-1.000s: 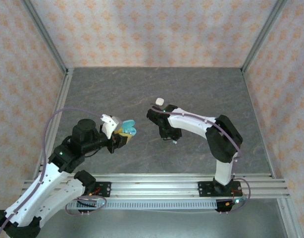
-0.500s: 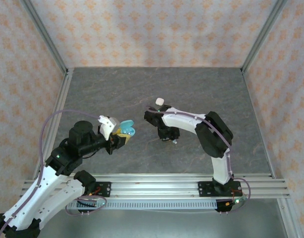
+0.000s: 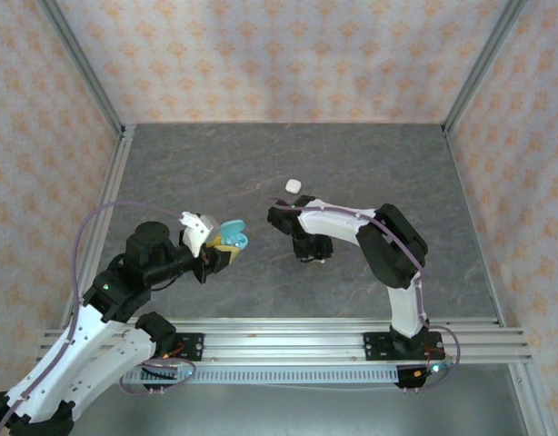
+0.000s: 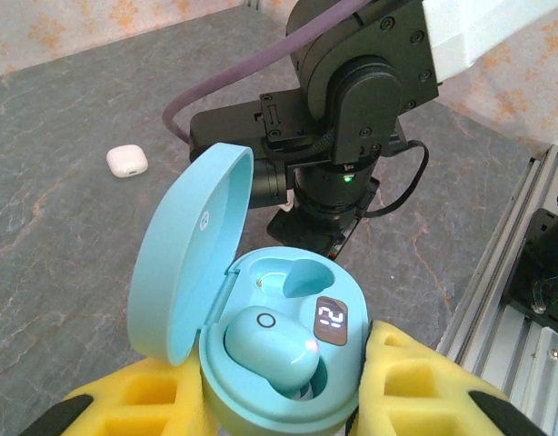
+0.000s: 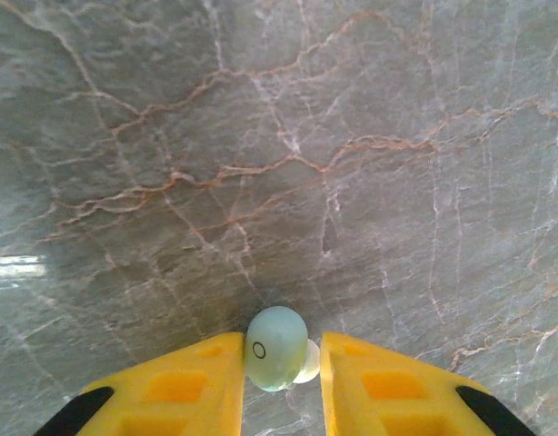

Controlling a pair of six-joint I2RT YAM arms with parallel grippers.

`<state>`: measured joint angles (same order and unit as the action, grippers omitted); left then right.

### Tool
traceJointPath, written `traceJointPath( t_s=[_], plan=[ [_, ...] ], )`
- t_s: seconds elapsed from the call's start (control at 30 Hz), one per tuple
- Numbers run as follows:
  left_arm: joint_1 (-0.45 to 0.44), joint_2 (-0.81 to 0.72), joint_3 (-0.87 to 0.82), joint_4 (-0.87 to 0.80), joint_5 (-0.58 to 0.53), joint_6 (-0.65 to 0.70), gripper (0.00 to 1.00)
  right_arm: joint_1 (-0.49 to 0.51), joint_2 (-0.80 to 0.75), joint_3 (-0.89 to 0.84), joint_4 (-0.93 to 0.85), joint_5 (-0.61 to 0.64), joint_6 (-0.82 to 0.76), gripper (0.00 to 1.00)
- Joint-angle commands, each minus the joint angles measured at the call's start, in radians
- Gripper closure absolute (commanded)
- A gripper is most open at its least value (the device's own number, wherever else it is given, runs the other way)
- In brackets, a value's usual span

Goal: Insert wireless bluetooth earbuds into charging case

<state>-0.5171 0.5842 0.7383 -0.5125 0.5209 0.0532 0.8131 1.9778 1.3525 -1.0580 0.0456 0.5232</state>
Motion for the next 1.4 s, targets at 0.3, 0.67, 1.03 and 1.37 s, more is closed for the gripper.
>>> traceJointPath(
  t_s=[0.3, 0.67, 1.03, 1.37],
  plan=[
    [-0.001, -0.006, 0.019, -0.009, -0.009, 0.007, 0.85, -0.033, -0.019, -0.045, 0.037, -0.030, -0.028, 0.78],
    [-0.002, 0.024, -0.001, 0.106, 0.029, -0.027, 0.85, -0.065, -0.283, -0.086, 0.102, -0.140, -0.026, 0.87],
    [-0.003, 0.052, -0.035, 0.330, 0.141, -0.056, 0.85, -0.066, -0.687, -0.100, 0.249, -0.300, -0.012, 0.92],
    [-0.005, 0.117, 0.041, 0.337, 0.222, 0.010, 0.85, -0.064, -0.894, -0.077, 0.397, -0.507, -0.007, 0.93]
  ],
)
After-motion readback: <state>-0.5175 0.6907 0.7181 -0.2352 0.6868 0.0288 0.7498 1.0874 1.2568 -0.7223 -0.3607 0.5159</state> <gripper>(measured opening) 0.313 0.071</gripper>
